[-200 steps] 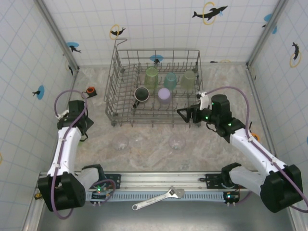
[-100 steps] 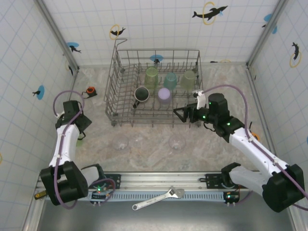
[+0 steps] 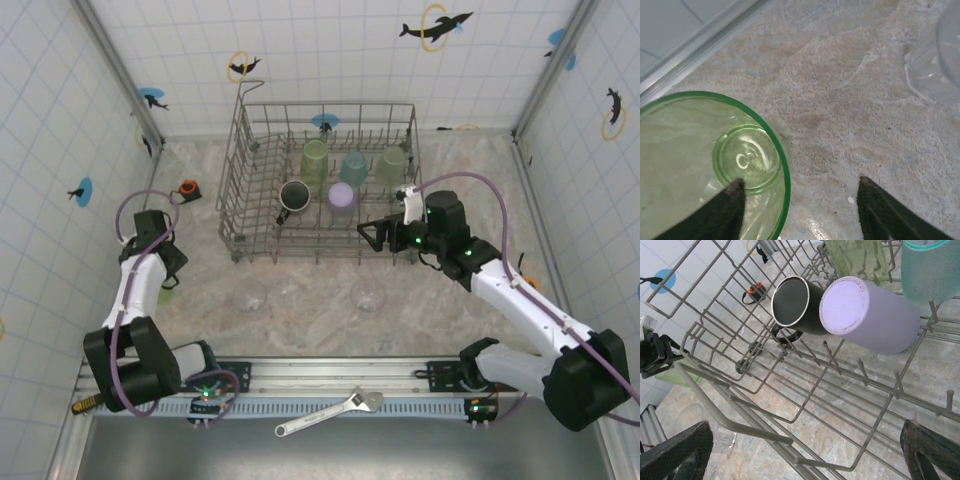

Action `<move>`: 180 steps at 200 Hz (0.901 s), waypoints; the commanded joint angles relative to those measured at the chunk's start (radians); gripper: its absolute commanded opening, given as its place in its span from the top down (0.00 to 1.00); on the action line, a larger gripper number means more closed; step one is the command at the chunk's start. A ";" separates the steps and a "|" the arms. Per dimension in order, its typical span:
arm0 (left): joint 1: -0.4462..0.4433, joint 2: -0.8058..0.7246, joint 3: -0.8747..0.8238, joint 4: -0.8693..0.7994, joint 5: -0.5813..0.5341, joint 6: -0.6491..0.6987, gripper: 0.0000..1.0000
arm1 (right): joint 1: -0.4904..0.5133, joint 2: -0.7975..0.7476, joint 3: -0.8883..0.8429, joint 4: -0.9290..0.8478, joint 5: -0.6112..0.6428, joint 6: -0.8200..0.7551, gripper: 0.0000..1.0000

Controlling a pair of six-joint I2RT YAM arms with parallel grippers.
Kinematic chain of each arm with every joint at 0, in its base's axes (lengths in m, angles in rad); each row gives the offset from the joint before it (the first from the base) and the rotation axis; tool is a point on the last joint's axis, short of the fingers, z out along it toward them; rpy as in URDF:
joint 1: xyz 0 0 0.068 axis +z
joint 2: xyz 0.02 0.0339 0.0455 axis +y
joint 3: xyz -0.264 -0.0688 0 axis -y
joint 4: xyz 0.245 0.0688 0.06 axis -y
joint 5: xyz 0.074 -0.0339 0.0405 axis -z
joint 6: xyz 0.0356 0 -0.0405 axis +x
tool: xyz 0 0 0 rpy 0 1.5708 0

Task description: Load the cups into the dish rack

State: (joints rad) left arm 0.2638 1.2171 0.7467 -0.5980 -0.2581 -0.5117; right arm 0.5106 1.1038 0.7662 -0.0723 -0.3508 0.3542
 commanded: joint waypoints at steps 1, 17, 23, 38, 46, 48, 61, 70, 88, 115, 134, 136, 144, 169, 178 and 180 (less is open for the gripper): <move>0.008 0.020 -0.021 0.013 -0.003 0.016 0.51 | 0.005 0.011 0.037 0.004 0.019 -0.008 0.00; 0.008 0.022 -0.027 0.019 0.002 0.016 0.60 | 0.006 0.013 0.038 0.004 0.021 -0.009 0.00; 0.010 0.024 -0.028 0.020 0.003 0.018 0.67 | 0.006 0.014 0.039 0.004 0.020 -0.008 0.00; 0.011 0.028 -0.024 0.016 0.007 0.018 0.90 | 0.006 0.016 0.044 0.001 0.024 -0.009 0.00; 0.010 0.030 -0.021 0.012 0.009 0.017 1.00 | 0.007 0.016 0.048 -0.002 0.025 -0.010 0.00; 0.010 0.030 -0.020 0.011 0.010 0.018 1.00 | 0.007 0.015 0.048 -0.001 0.025 -0.011 0.00; 0.010 0.029 -0.010 -0.002 0.013 0.018 1.00 | 0.008 0.016 0.050 -0.003 0.028 -0.014 0.00; 0.011 0.025 -0.001 -0.014 0.017 0.019 1.00 | 0.008 0.014 0.050 -0.003 0.030 -0.014 0.00; 0.010 0.008 0.021 -0.040 0.028 0.021 1.00 | 0.009 0.008 0.046 -0.001 0.032 -0.014 0.00; 0.011 -0.028 0.063 -0.088 0.061 0.027 1.00 | 0.011 0.004 0.035 0.005 0.032 -0.009 0.00; 0.010 -0.071 0.073 -0.099 0.099 0.023 1.00 | 0.015 0.002 0.027 0.009 0.035 -0.006 0.00; 0.008 -0.075 0.073 -0.099 0.104 0.023 1.00 | 0.016 0.002 0.027 0.009 0.037 -0.005 0.00; 0.010 -0.093 0.076 -0.101 0.118 0.022 1.00 | 0.018 0.001 0.026 0.009 0.038 -0.005 0.00; 0.010 -0.138 0.101 -0.108 0.147 0.018 1.00 | 0.025 -0.008 0.012 0.020 0.048 0.001 0.00; 0.009 -0.151 0.114 -0.107 0.156 0.013 1.00 | 0.026 -0.010 0.008 0.023 0.050 0.004 0.00; 0.009 -0.155 0.117 -0.106 0.160 0.012 1.00 | 0.027 -0.009 0.007 0.025 0.050 0.005 0.00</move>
State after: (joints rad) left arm 0.2649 1.1015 0.8120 -0.6777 -0.1436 -0.4969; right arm 0.5297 1.1141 0.7673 -0.0723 -0.3153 0.3519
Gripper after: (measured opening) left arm 0.063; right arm 0.995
